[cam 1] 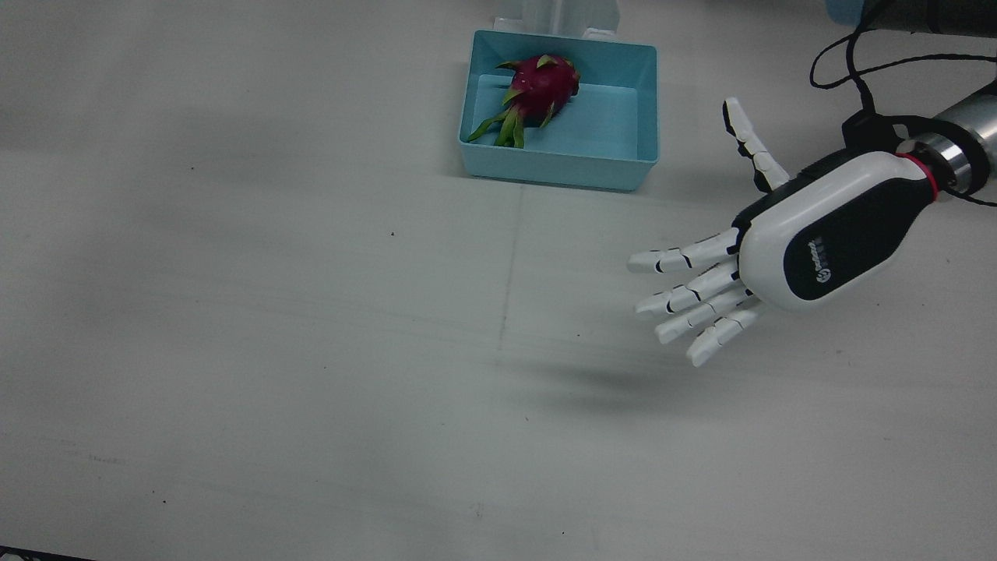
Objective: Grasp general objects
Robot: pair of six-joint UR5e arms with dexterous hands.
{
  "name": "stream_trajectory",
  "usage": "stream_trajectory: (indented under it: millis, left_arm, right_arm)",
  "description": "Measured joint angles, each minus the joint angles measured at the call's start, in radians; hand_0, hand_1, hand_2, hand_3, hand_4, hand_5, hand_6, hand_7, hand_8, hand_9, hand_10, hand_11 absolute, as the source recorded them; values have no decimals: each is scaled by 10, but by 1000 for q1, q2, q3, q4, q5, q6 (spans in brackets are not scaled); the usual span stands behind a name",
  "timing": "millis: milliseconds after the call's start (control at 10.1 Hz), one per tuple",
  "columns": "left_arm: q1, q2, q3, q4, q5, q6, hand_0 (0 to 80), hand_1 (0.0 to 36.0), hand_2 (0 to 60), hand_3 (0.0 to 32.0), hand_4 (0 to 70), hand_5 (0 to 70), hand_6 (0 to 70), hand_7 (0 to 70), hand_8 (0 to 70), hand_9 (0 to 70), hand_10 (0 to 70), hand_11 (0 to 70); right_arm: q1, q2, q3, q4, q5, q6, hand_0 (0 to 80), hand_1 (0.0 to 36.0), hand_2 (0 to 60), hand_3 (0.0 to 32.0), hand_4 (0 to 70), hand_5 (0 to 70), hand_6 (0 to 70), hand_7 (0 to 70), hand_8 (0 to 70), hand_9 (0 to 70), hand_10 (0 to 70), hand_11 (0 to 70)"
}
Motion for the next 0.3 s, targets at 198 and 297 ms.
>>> stream_trajectory:
  millis: [198,297]
  left_arm:
    - [-97,31,192,-245,-70,-149,152,0,0,0,135,230,82,193,147,51,42,50]
    - [-123,77,312,-409,-139,-233,181,0,0,0,132,242,85,199,150,55,42,50]
  right_arm:
    - [0,0,0,0,0,0,0,0,0,0,0,0,0,0,0,0,0,0]
    - [0,0,-1,0,0,0,0,0,0,0,0,0,0,0,0,0,0,0]
